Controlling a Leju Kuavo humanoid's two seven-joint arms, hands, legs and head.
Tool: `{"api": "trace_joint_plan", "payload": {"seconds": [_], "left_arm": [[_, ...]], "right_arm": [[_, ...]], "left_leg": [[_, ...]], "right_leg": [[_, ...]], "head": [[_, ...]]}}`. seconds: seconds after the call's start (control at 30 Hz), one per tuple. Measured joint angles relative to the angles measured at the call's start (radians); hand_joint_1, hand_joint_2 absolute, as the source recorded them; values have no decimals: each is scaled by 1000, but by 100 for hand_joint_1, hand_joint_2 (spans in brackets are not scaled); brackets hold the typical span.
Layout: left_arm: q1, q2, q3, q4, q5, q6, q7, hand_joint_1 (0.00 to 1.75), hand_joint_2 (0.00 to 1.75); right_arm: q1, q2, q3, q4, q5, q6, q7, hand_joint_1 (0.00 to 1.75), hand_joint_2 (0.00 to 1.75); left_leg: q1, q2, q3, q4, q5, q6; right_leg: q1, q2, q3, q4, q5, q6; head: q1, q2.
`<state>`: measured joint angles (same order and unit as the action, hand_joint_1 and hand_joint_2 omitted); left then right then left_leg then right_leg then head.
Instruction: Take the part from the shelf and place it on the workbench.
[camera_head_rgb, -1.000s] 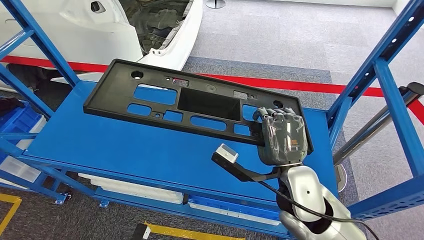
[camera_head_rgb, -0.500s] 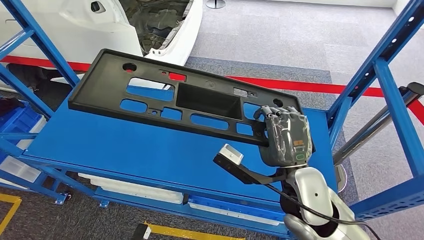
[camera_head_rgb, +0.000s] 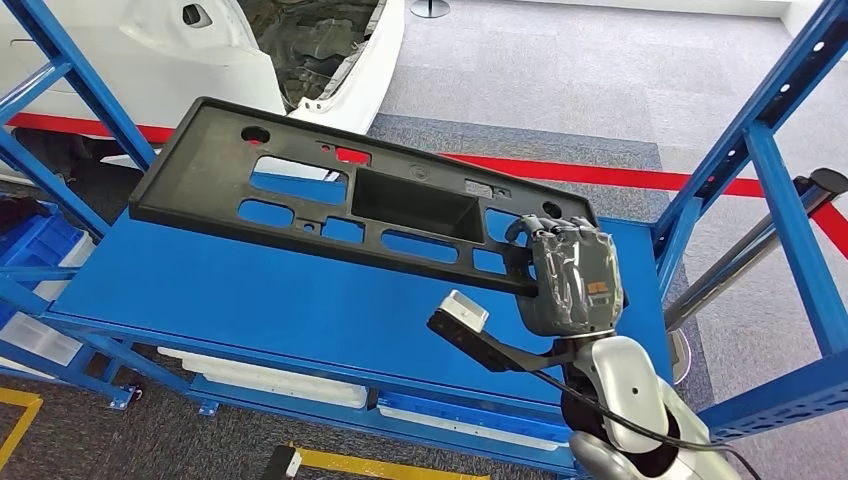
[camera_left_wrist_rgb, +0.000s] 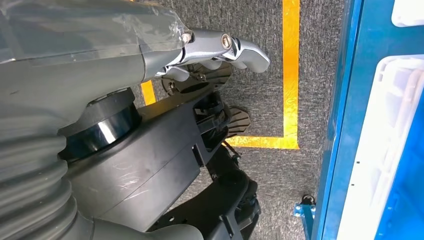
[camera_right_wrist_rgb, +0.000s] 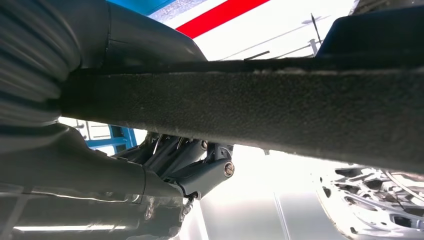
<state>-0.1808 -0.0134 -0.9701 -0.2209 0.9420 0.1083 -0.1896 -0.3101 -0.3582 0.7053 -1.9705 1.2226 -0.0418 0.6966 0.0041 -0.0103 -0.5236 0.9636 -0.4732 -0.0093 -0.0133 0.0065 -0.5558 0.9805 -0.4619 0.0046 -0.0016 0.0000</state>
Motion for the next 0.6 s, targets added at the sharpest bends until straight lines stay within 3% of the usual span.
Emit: {"api": "trace_joint_plan", "payload": {"seconds": [0.6], "left_arm": [[0, 0, 0, 0, -7, 0, 0, 0, 175]], "right_arm": [[2, -3, 0, -5, -3, -1, 0, 175, 175]], "left_leg": [[1, 0, 0, 0, 0, 0]], "right_leg": [[0, 0, 0, 0, 0, 0]], "head": [[1, 0]]}}
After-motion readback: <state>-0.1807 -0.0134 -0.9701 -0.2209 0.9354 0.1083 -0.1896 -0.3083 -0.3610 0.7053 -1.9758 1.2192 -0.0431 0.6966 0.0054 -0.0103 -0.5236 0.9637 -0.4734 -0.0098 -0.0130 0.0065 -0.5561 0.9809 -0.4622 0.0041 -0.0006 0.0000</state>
